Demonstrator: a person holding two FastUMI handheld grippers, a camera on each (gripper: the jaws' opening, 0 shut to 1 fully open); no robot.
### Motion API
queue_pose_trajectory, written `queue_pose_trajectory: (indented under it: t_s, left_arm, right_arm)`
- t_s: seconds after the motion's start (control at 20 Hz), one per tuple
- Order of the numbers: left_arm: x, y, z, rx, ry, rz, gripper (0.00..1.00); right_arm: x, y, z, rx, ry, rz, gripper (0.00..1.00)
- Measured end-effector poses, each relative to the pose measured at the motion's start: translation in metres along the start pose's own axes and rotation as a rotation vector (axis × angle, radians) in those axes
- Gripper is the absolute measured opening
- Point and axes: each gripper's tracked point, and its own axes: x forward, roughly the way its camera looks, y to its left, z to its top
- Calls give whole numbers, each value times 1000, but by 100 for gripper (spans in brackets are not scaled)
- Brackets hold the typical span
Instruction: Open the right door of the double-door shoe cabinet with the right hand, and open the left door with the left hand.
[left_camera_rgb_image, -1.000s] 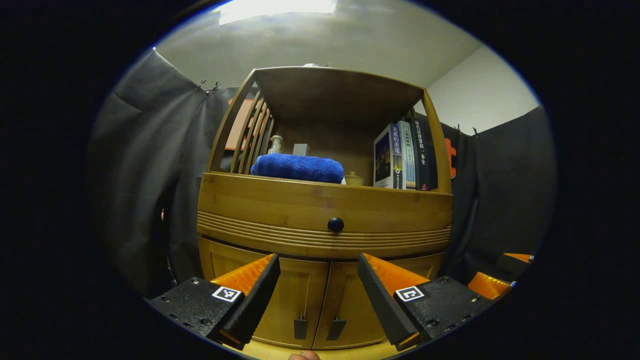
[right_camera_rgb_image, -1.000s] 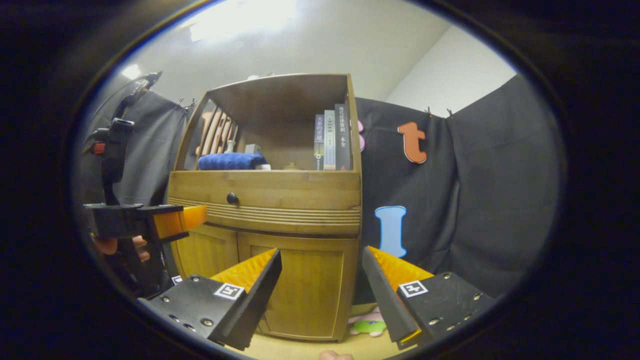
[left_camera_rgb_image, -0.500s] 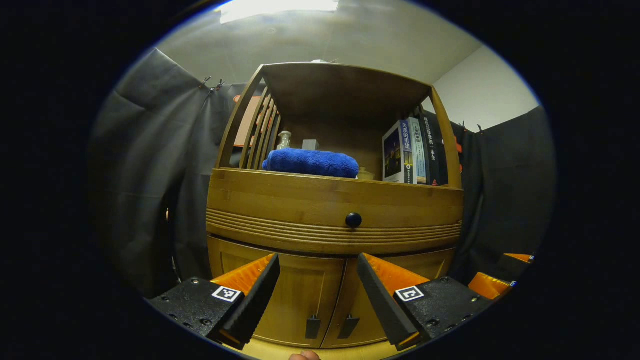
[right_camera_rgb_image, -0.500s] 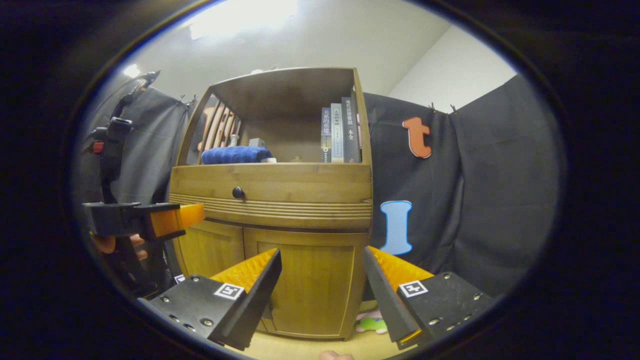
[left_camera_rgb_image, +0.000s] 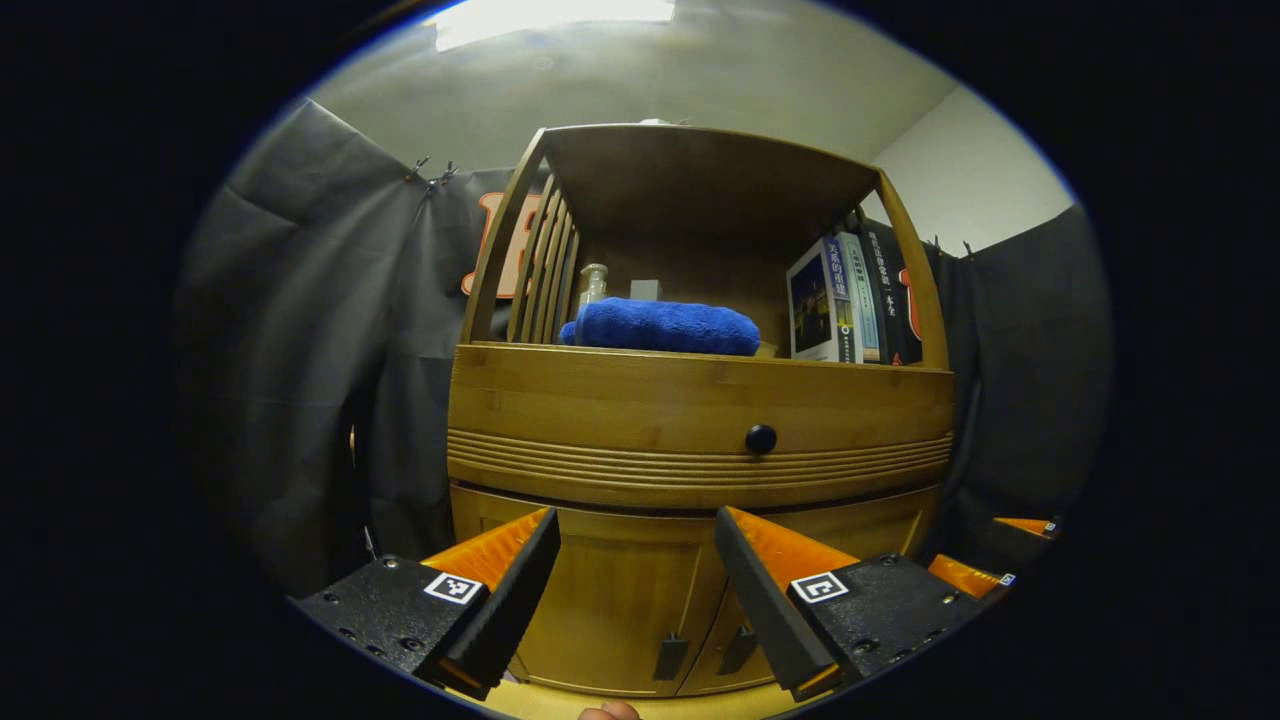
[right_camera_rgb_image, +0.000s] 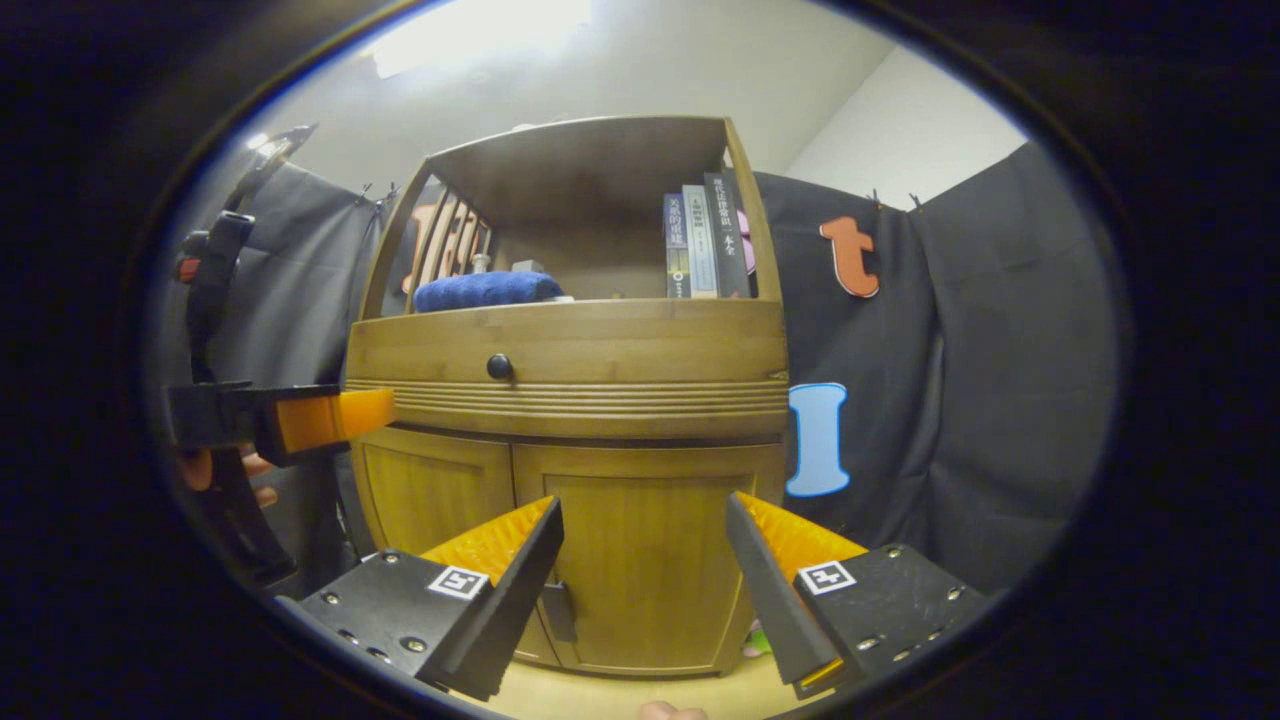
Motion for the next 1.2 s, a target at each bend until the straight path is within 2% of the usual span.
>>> queue_pose_trajectory:
  t_s: [0.15,0.2,0.35,0.6,0.65,0.7,0.8,0.85,0.9,0.95,1.05,1.15,1.2]
  left_arm:
    - [-3,27,-5,9,15,19,94]
    - [-3,39,-5,19,17,30,96]
    - [-7,79,-6,57,16,72,96]
    - [-5,142,-3,84,-9,149,96]
    - [-4,151,-4,82,-9,158,96]
    - [-2,159,-6,79,-4,165,96]
    - [1,169,-11,75,5,169,93]
    - [3,174,-13,75,7,170,94]
    - [5,180,-15,76,9,174,94]
    - [8,185,-17,78,12,179,94]
    - [11,192,-21,78,22,186,94]
    - [13,196,-25,69,32,185,94]
    - [13,197,-26,64,35,182,94]
  right_arm:
    - [15,17,-25,0,23,-5,97]
    - [23,25,-35,5,30,-4,99]
    - [45,52,-60,41,65,20,97]
    - [89,66,-115,59,171,-1,97]
    - [97,65,-127,45,200,-9,85]
    - [101,67,-139,33,227,-11,81]
    - [114,70,-169,25,280,-22,82]
    - [114,69,-177,31,301,-29,65]
    - [116,69,-185,37,321,-34,68]
    - [118,67,-192,42,334,-52,63]
    - [116,68,-194,66,353,-64,45]
    - [120,70,-199,79,346,-114,39]
    - [120,67,-199,56,345,-130,31]
